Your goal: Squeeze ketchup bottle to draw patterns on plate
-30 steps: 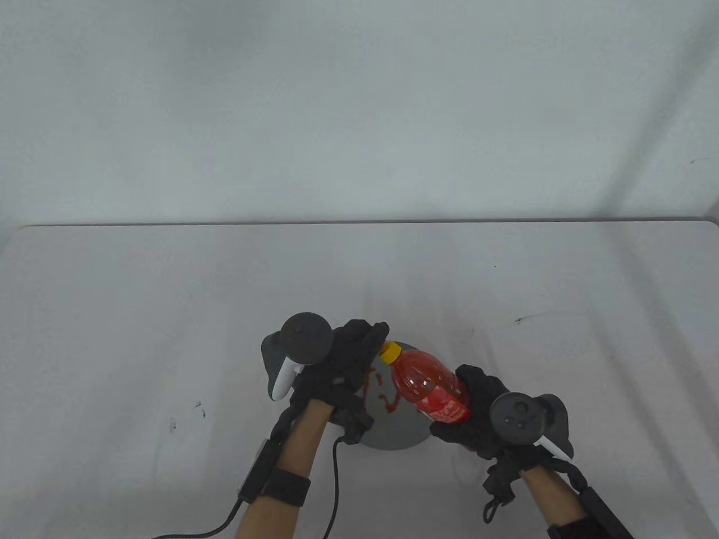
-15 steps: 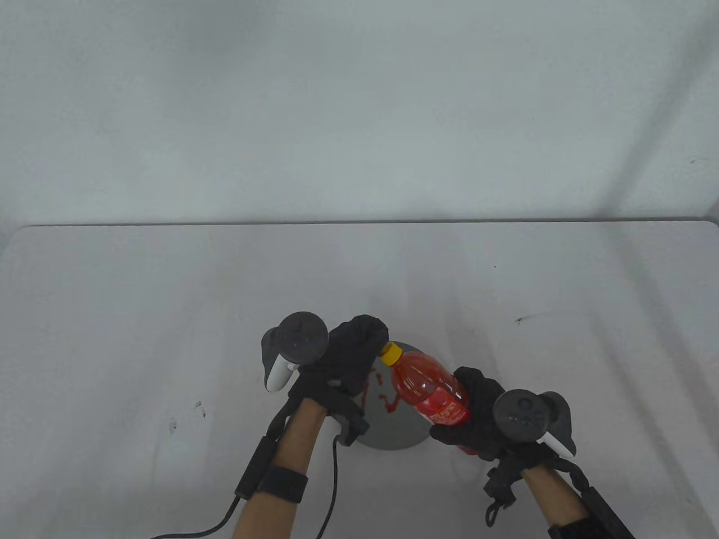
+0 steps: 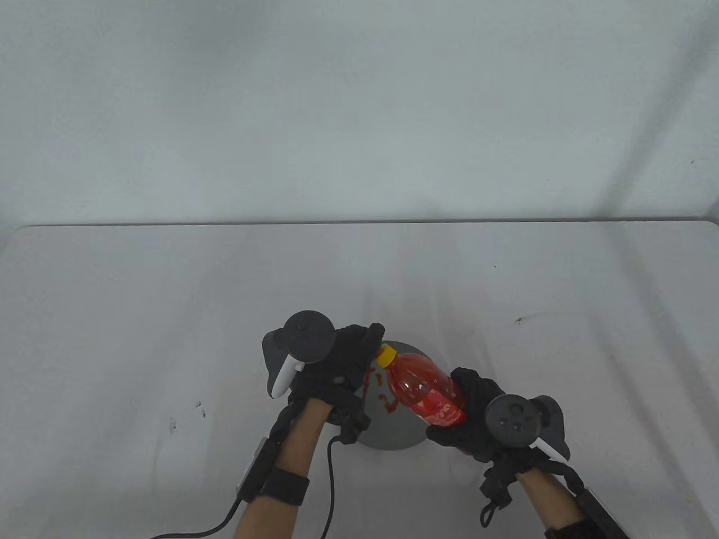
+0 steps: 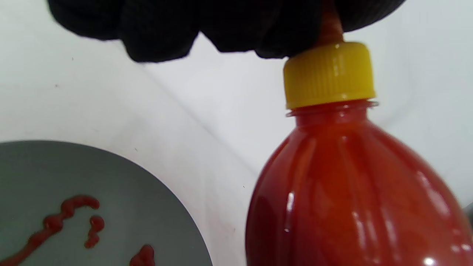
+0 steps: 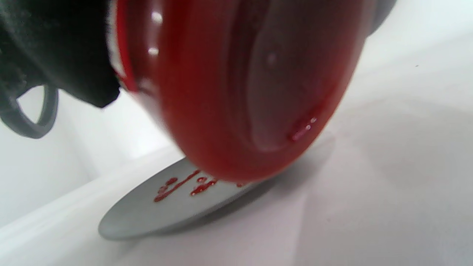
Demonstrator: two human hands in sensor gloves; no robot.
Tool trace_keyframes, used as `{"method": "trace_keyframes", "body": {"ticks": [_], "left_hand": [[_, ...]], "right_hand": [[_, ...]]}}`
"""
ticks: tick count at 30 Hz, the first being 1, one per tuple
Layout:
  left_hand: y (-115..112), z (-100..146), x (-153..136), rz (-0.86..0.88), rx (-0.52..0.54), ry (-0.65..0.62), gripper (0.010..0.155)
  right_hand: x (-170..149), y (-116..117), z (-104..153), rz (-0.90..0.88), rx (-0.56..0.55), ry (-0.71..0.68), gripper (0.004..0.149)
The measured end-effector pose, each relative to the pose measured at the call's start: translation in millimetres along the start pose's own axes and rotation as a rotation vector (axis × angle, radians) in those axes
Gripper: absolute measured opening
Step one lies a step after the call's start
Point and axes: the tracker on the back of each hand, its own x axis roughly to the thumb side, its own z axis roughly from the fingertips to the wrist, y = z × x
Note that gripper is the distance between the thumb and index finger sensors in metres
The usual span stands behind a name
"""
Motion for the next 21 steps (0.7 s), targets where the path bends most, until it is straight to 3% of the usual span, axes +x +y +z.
{"method": "trace_keyframes", "body": {"ticks": [11, 17, 21], "left_hand": [[3.2, -0.1, 6.0, 0.16, 0.007, -0.176, 0.047], [2.2, -0.1, 0.5, 0.082, -0.012, -0.09, 0.05], [2.0, 0.8, 1.1, -0.024, -0.019, 0.035, 0.056]], "right_hand": [[-5.0, -8.7, -1.2, -0.184, 0.074, -0.019, 0.096], [-2.3, -6.8, 0.4, -0.042, 0.006, -0.005, 0.097], [5.7, -6.2, 2.0, 0.073, -0.035, -0.01, 0.097]]}}
